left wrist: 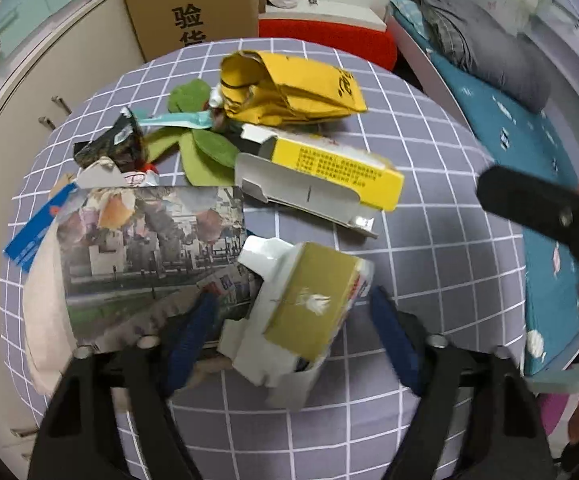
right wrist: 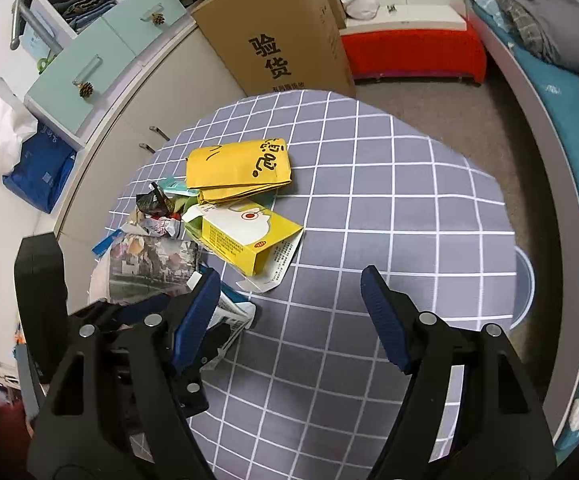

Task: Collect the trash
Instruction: 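Grasp the olive-green and white carton with the left gripper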

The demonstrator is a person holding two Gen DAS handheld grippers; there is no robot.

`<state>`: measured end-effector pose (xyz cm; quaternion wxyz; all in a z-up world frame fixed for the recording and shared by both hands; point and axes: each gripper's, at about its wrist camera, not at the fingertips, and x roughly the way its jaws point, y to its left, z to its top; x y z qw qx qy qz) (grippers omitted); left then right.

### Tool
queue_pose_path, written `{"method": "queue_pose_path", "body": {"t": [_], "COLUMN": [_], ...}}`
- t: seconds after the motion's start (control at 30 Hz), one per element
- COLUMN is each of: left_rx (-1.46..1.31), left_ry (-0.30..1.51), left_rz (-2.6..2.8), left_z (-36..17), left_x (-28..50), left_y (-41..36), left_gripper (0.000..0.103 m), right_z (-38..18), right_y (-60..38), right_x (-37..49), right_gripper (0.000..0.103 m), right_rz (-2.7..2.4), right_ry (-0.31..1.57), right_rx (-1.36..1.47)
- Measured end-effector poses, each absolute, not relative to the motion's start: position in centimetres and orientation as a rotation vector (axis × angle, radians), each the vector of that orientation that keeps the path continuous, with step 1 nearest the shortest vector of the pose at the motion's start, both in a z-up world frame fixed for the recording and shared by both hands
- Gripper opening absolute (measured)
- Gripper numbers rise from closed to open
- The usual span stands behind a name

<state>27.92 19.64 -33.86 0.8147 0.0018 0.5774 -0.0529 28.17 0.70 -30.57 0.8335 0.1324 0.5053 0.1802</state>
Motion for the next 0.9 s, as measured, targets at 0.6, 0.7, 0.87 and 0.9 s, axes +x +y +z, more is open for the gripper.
{"method": "queue_pose_path", "body": {"t": [0.6, 0.7, 0.87, 0.9], "left_rx": [-0.235, -0.251, -0.259, -0.255], "left_ry": [1.097, 1.088, 1.093, 1.095], "left_rz": [0.070, 0.092, 0.098, 0.096], "left_z": [-27.9, -27.9, -28.3, -28.4], "left_x": [27.2, 27.9, 28.6, 28.6], "left_y": [27.0, 27.7, 27.7, 27.6], "left_gripper": [0.044, 0.044, 0.044, 0.044], "right_z": [-32.2, -33.1, -33.5, -33.5], "right_y": [6.4, 7.4, 8.6, 8.8], "right_x": [31.8, 32.3, 33.0, 33.1], "right_gripper": [0.078, 0.079, 0.082, 0.084], "right_rz": [0.474, 0.482, 0.504, 0.514], "right_ry": [1.105, 1.120, 1.095, 1.094], "right_rx": [0.146, 0.103, 0.009, -0.010]}}
